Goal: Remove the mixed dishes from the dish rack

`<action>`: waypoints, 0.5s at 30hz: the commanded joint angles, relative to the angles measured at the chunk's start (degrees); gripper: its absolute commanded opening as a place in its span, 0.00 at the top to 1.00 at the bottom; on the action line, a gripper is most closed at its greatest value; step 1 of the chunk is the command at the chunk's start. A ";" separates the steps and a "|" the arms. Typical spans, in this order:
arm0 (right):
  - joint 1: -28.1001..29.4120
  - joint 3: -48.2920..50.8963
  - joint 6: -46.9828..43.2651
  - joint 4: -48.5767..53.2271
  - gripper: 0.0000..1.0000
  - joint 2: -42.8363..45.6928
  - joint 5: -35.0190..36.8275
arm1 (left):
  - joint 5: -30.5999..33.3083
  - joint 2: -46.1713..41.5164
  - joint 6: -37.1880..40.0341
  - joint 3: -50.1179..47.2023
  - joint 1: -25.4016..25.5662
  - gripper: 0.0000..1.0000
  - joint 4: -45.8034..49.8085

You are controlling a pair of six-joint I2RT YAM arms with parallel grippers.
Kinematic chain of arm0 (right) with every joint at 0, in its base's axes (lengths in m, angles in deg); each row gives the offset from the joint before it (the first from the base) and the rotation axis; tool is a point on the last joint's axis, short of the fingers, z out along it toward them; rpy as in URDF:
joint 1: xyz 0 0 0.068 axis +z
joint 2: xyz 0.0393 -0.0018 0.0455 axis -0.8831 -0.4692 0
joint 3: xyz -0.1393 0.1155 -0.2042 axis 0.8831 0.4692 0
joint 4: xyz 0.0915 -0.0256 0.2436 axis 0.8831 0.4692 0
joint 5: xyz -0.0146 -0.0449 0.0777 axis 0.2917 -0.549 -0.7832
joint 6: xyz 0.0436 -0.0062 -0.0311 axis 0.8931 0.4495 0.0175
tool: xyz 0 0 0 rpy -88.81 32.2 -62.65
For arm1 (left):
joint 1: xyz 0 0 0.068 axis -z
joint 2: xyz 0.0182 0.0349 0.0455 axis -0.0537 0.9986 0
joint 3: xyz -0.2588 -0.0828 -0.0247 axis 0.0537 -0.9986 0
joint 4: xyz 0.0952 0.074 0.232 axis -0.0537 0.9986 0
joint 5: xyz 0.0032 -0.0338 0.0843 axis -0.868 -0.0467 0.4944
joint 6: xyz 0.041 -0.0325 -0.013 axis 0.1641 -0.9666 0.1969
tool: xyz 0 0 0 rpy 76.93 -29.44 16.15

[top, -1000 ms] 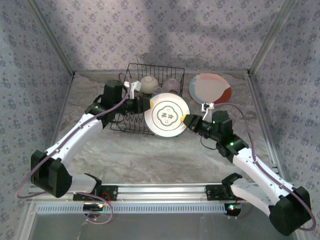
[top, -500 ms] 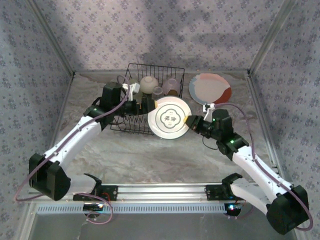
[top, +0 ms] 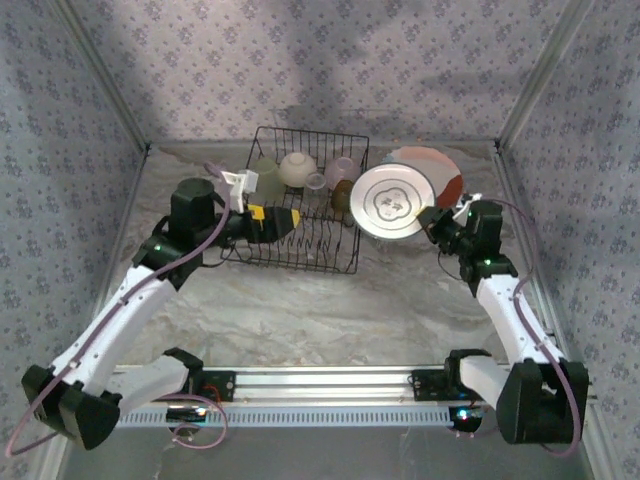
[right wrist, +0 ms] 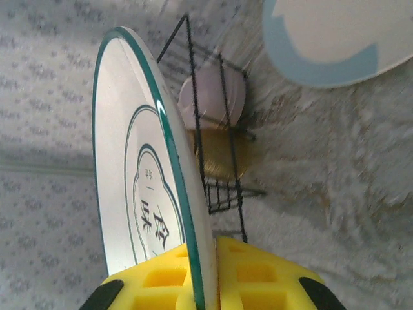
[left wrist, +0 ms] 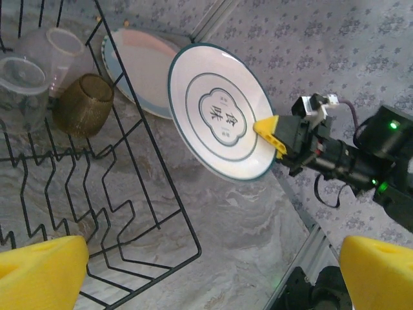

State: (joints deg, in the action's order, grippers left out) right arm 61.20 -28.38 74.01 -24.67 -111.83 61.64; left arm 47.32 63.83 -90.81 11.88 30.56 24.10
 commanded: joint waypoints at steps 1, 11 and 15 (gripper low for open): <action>-3.10 -4.07 0.68 -5.89 1.00 -3.63 0.08 | 1.84 -3.92 4.40 -0.77 -0.02 0.01 1.16; -9.95 -11.41 1.75 -12.95 1.00 -23.91 -0.16 | 4.71 -15.94 9.79 -9.54 0.01 0.01 -3.21; -10.08 -16.27 0.72 -12.77 1.00 -31.35 -0.03 | 5.68 -16.80 10.29 -9.98 0.07 0.01 -3.12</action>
State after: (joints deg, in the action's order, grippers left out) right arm 51.21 -39.94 74.65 -32.91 -140.35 62.28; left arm 51.72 47.41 -82.26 1.98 30.56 23.75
